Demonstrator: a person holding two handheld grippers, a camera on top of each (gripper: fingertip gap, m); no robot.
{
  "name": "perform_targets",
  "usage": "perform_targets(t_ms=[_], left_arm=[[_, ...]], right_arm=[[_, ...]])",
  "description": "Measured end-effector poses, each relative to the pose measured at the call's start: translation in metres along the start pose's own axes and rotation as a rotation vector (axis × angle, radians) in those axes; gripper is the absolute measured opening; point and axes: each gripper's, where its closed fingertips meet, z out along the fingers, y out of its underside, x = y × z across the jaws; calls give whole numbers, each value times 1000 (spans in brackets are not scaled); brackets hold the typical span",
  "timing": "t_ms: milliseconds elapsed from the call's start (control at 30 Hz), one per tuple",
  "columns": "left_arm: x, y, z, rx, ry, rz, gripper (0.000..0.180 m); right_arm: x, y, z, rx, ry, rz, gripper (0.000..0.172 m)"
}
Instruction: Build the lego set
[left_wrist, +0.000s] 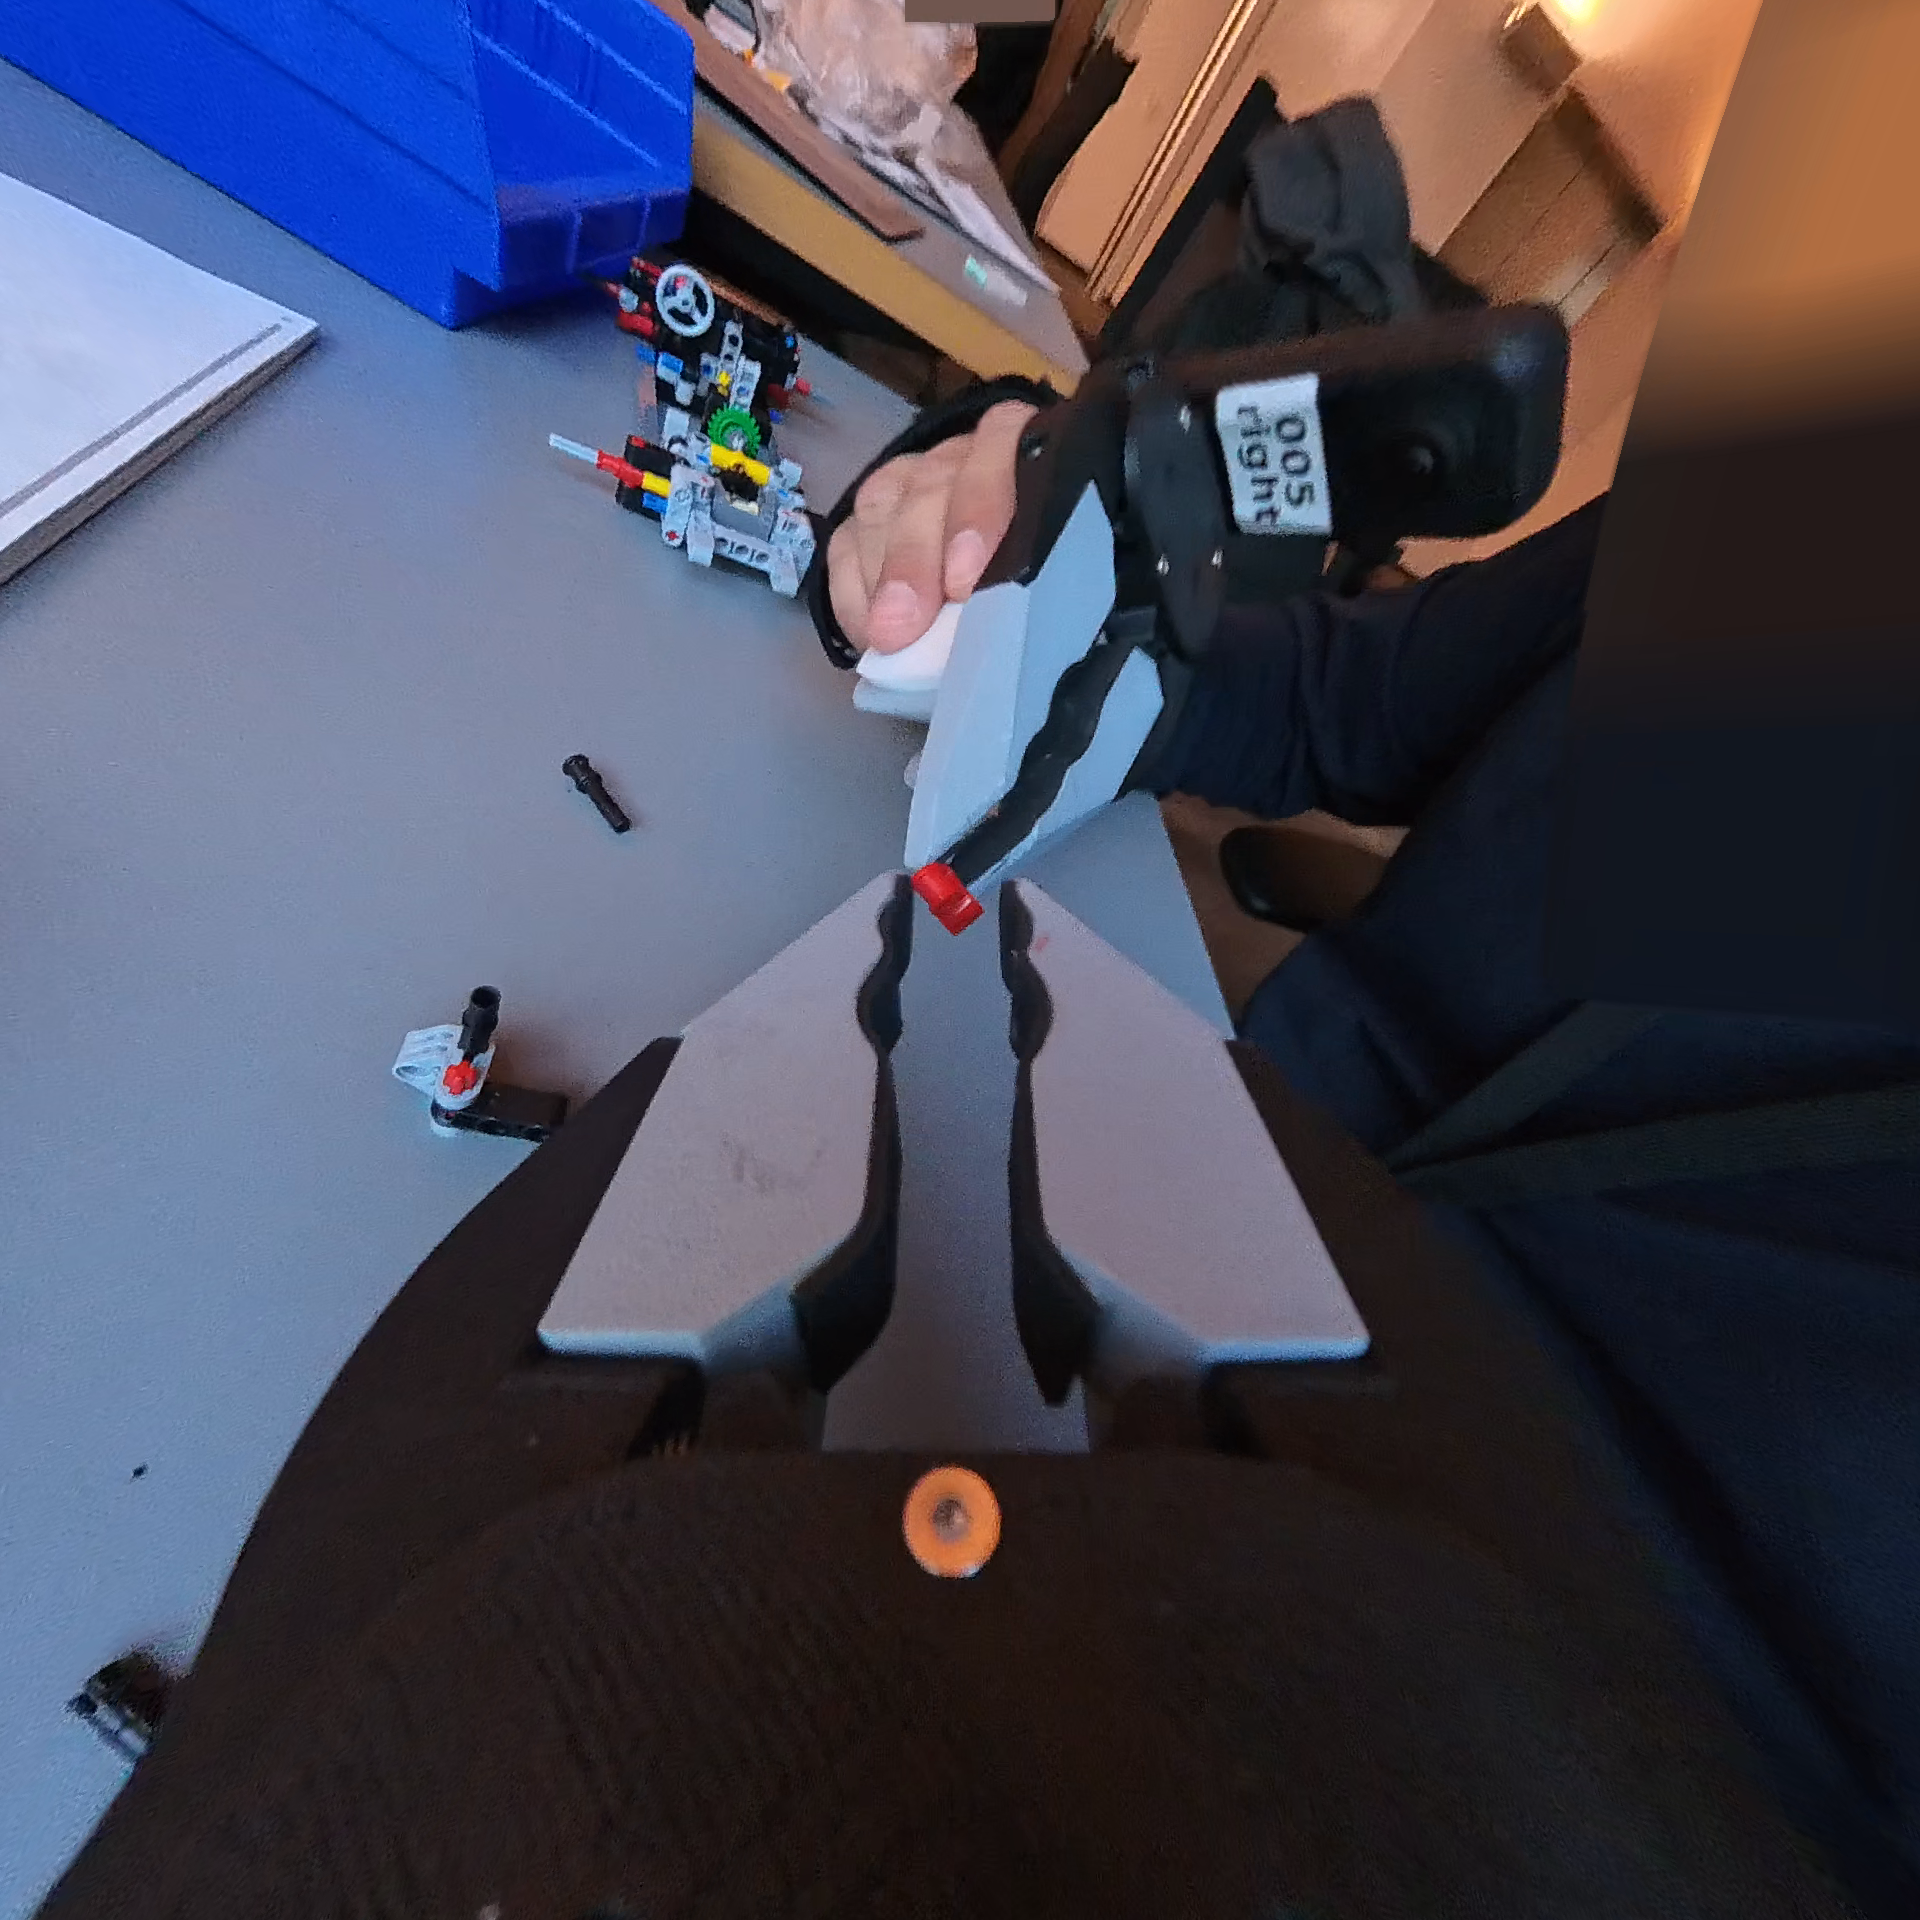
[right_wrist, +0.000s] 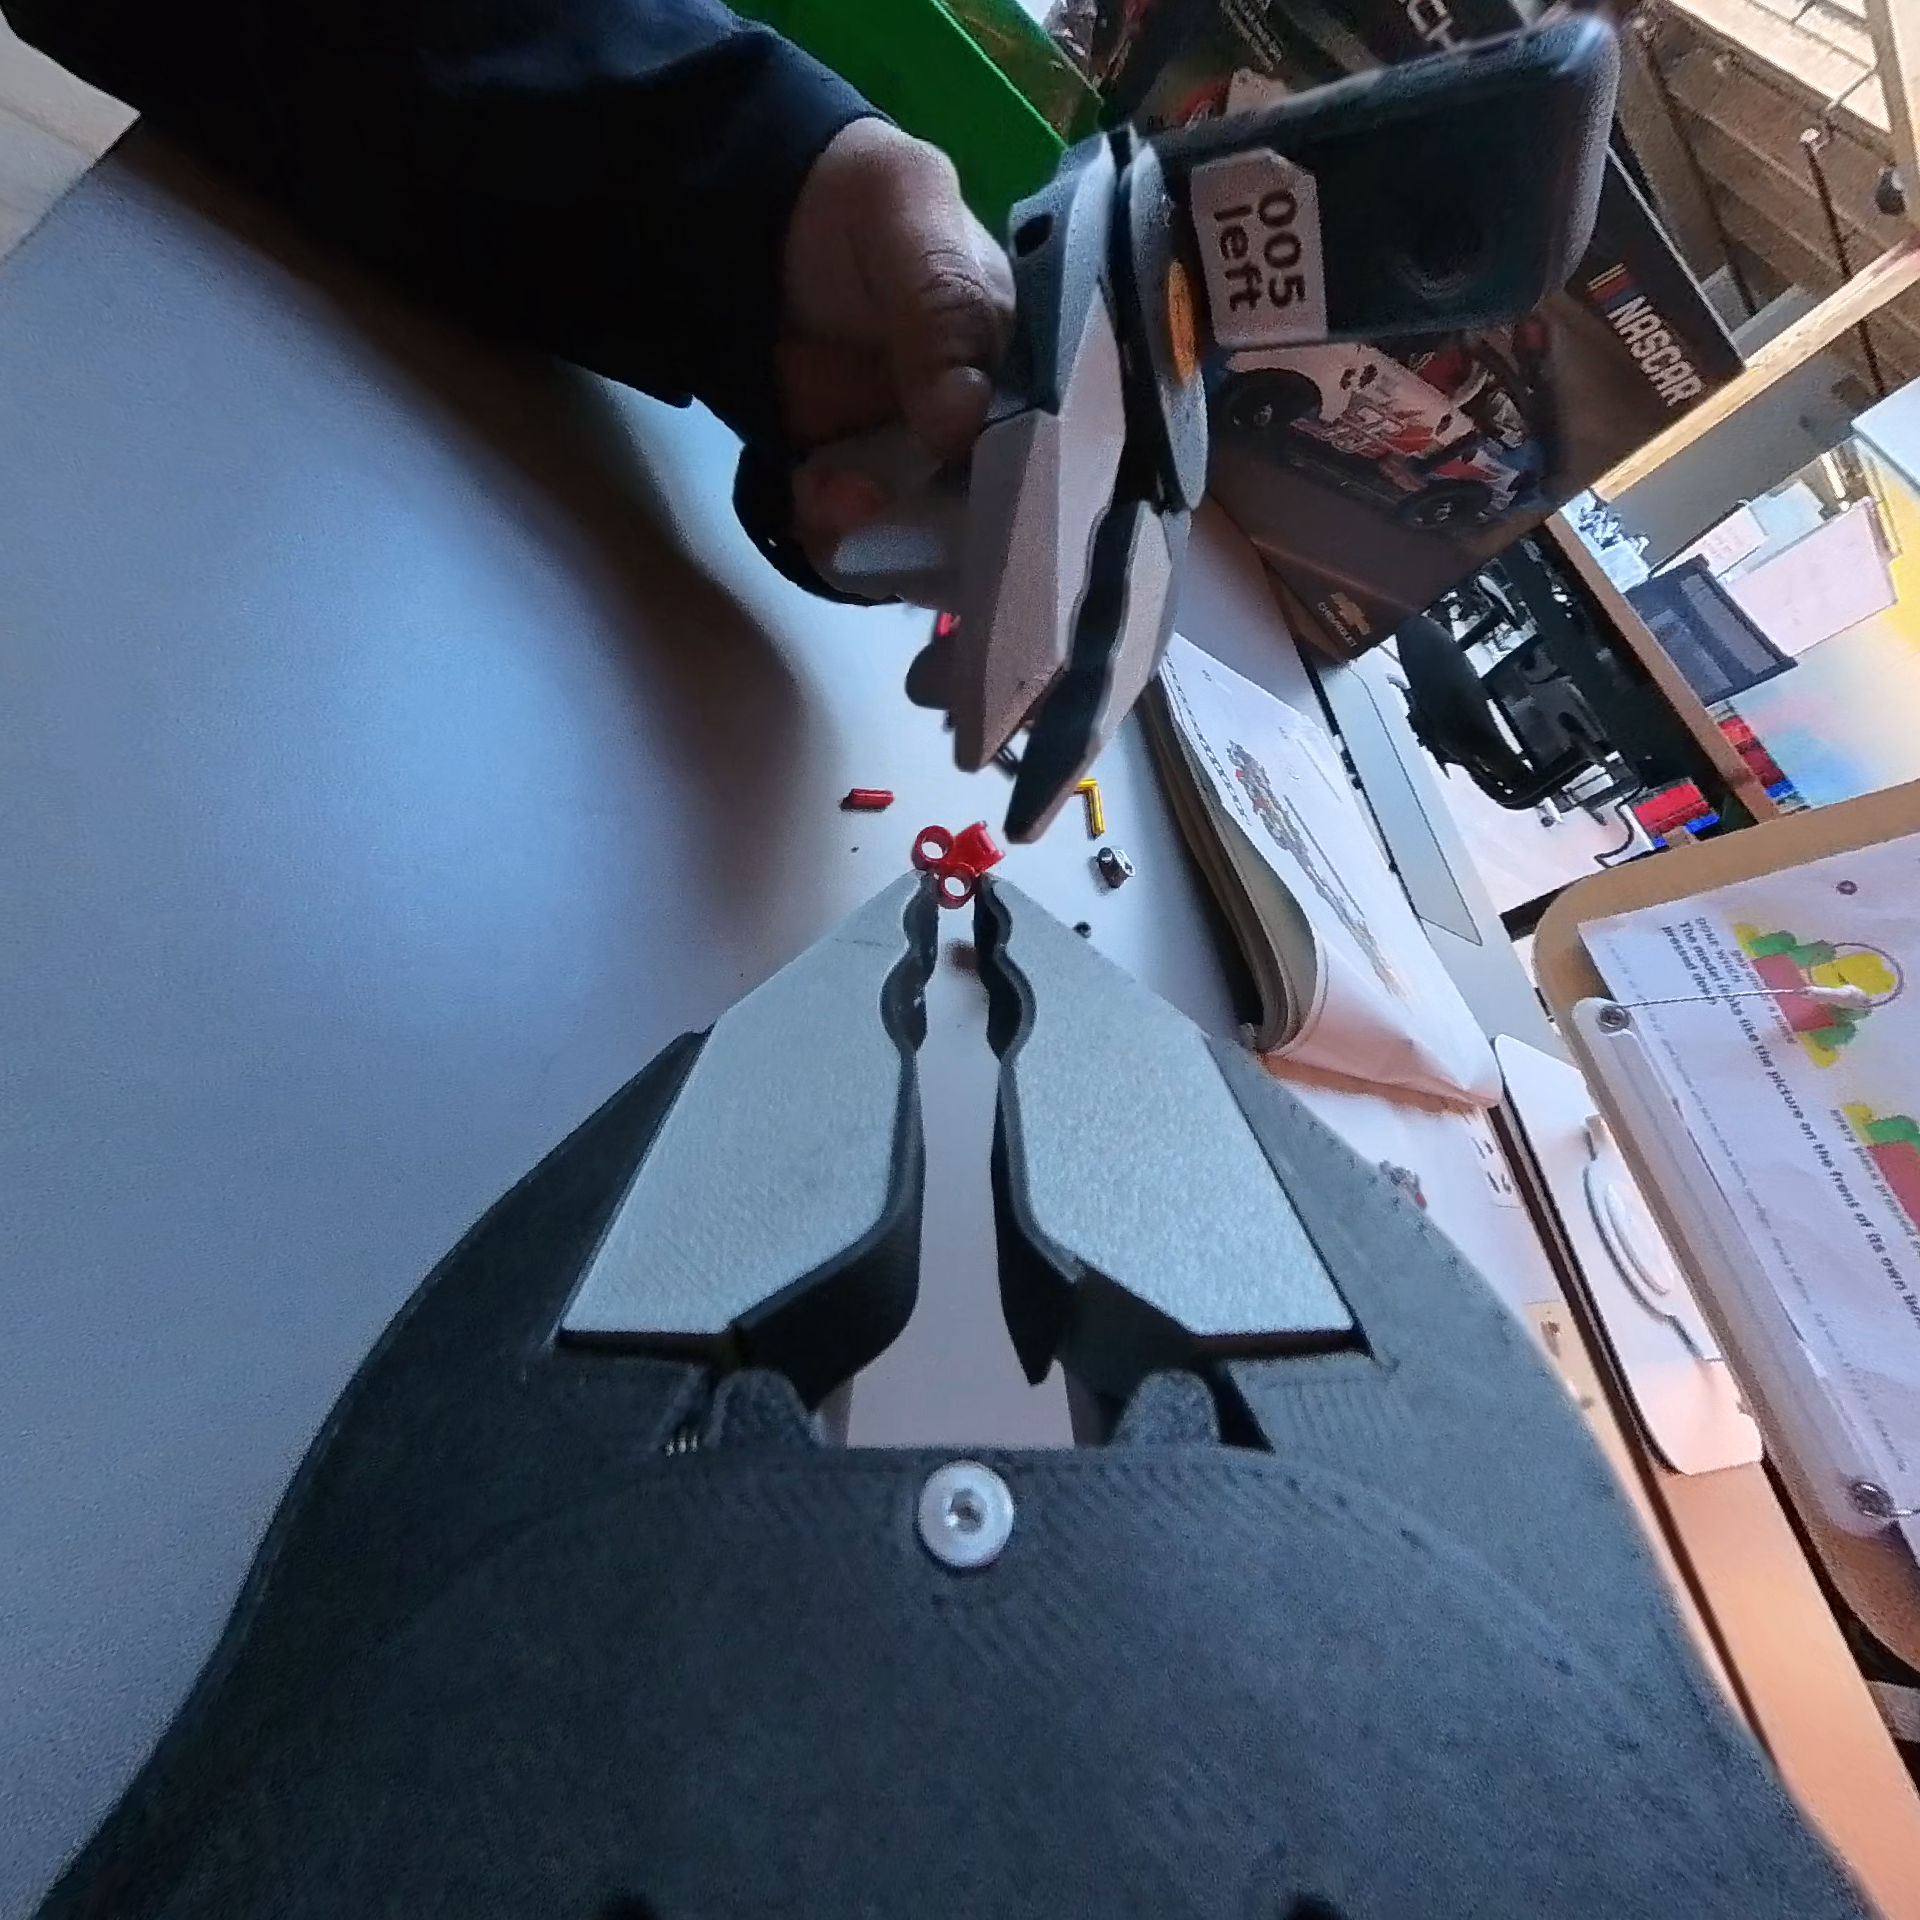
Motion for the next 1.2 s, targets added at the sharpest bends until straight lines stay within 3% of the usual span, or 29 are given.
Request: perform_targets(t_ms=[333,500,600,700,800,933,1200], left_arm=[[2,4,7,-7,74,-111,18],[-4,10,11,-22,58,-160,8],[-4,-4,6,70,73,-174,7],[-5,-32,-8,263,109,-221,7],[-7,-50,-16,426,157,-272,6],[-1,-56,-9,486,210,-279,7],[3,-62,-7,543,219,-269,6]], right_arm=[[2,-2,1,-38,57,-105,4],[-2,0,4,-69,62,-156,4],[10,-5,2,-47,139,-143,4],[31,-15,-7,26,246,-72,16],[45,-23,-12,97,291,52,17],[57,-25,-10,111,343,177,16],[59,-28,-13,112,388,141,10]])
